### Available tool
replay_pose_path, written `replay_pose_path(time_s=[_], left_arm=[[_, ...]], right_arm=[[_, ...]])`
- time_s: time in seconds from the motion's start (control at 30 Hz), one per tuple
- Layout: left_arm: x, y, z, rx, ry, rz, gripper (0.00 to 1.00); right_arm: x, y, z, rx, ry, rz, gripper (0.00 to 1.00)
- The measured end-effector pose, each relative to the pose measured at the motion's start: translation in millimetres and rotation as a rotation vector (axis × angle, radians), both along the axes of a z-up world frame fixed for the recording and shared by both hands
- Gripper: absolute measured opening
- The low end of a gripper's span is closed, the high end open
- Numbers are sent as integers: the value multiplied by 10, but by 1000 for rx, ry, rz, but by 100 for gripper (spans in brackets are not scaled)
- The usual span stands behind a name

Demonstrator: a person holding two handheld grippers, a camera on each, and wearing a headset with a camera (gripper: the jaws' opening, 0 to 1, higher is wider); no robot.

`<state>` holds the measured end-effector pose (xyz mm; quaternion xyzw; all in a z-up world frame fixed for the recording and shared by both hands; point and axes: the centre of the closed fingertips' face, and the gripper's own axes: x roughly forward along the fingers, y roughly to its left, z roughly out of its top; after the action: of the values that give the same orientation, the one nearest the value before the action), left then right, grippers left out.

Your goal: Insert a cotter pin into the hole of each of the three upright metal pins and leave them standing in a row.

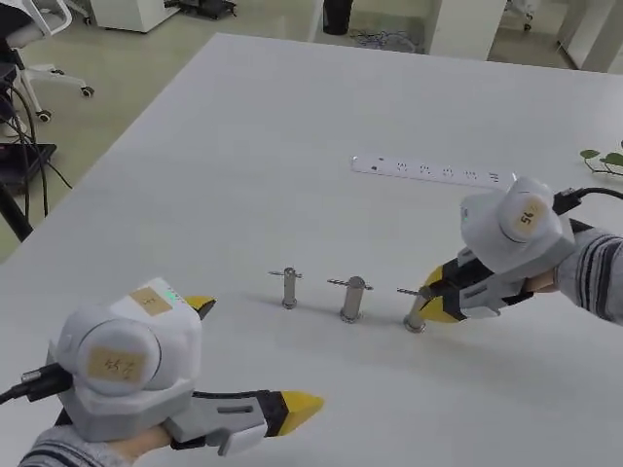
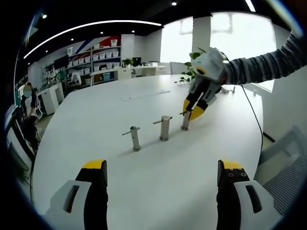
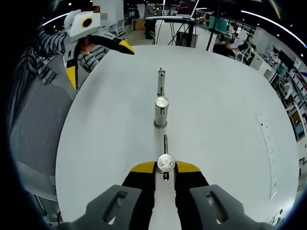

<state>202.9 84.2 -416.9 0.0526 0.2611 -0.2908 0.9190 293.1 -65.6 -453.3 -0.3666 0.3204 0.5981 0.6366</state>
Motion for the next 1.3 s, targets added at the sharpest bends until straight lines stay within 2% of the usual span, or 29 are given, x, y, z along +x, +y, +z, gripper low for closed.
replay_pose_path(time_s=[0.13,0.3,0.4,0.47,0.57,0.67,0.73,0.8,0.9,1.0,1.07,1.2,1.3], left_arm=[[0,6,-12,5,3,-2,94],[5,7,-26,7,7,-2,94],[19,15,-39,12,8,-2,94],[29,28,-49,17,11,0,94],[54,54,-48,24,8,2,94],[90,87,-43,26,6,8,93],[123,100,-3,0,-3,24,93],[142,114,16,-12,-4,31,92],[177,145,60,-28,-12,60,90],[202,172,95,-56,-14,83,89],[213,189,127,-61,-26,96,89],[239,254,159,-34,-48,120,87],[260,286,219,-51,-64,150,87]], right_arm=[[-1,6,-1,-10,-4,42,9],[13,3,-10,-18,-1,20,10],[38,5,-29,-13,-41,21,13],[64,-5,-42,-5,-43,5,15],[109,-36,-25,8,-75,-22,23],[105,-62,30,45,-70,-99,30],[77,-73,69,82,-64,-154,32],[86,-110,107,113,-68,-250,35],[41,-85,241,232,-33,-395,38],[-6,-92,338,308,-10,-499,42],[-53,-95,404,345,-20,-537,44],[-129,-123,481,392,-38,-619,47],[-197,-130,519,440,-42,-689,52]])
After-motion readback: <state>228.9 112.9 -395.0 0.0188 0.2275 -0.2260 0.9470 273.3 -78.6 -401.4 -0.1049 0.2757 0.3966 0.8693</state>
